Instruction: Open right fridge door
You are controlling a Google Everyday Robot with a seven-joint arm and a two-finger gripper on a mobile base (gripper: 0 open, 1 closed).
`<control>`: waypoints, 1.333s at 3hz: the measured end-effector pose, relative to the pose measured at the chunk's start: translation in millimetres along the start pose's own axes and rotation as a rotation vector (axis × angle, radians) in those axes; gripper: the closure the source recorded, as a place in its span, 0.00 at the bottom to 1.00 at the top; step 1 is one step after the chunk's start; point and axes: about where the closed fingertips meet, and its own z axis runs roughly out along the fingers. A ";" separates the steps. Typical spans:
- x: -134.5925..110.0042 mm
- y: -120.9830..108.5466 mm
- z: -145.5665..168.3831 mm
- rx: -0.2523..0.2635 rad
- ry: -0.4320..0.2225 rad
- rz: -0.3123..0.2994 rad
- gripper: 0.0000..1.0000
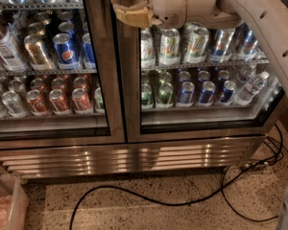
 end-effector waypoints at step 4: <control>1.9 -16.2 -5.8 0.003 0.005 0.000 1.00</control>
Offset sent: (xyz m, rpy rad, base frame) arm -0.0566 -0.0060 0.0300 -0.0526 -0.0419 -0.0961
